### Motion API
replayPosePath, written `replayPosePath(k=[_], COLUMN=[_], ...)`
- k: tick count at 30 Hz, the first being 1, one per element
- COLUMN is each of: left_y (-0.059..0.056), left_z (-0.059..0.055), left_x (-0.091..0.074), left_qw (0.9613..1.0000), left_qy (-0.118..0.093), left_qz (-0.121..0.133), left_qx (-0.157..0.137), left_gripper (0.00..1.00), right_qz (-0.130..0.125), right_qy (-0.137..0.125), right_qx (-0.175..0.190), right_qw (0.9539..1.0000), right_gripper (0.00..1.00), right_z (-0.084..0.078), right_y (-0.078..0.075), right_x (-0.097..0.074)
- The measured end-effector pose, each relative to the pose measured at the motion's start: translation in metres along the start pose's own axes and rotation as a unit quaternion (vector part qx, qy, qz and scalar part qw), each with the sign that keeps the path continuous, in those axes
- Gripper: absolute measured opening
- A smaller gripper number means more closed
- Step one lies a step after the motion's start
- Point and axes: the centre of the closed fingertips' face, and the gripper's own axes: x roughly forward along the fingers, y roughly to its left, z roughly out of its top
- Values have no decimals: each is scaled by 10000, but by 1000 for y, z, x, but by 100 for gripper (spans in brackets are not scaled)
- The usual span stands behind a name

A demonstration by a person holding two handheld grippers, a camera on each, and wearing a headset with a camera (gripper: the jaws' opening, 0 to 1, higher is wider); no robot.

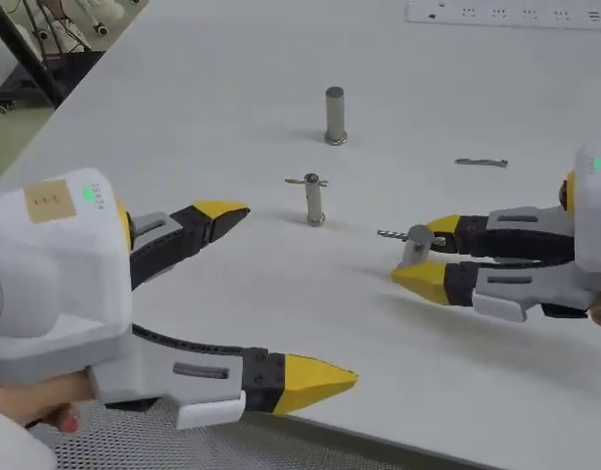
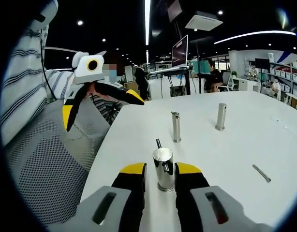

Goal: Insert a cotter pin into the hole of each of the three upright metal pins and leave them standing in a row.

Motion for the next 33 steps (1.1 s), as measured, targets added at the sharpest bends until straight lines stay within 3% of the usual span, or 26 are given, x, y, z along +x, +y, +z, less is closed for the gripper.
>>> replayPosePath(k=[3, 14, 16, 19, 33], left_y=[2, 4, 10, 13, 19], left_z=[2, 7, 8, 10, 4], left_x=[-4, -8, -10, -13, -22], left_qw=[9999, 9999, 9996, 9986, 9984], left_qy=[-72, -35, -62, -227, 147], left_qz=[50, 141, 292, 396, 548], left_qx=[-96, -11, -24, -275, -53], left_gripper=[97, 97, 97, 96, 96], right_qz=[-18, -85, -96, -103, -158], right_qy=[-12, -108, -126, -123, -156], right_qx=[-24, -67, -73, -135, -308], right_qw=[10000, 9999, 9998, 9998, 9993], right_gripper=[17, 13, 11, 10, 8], right_z=[0, -3, -4, -4, -1], right_y=[-1, -4, -5, -5, -11], right_x=[1, 2, 2, 2, 2])
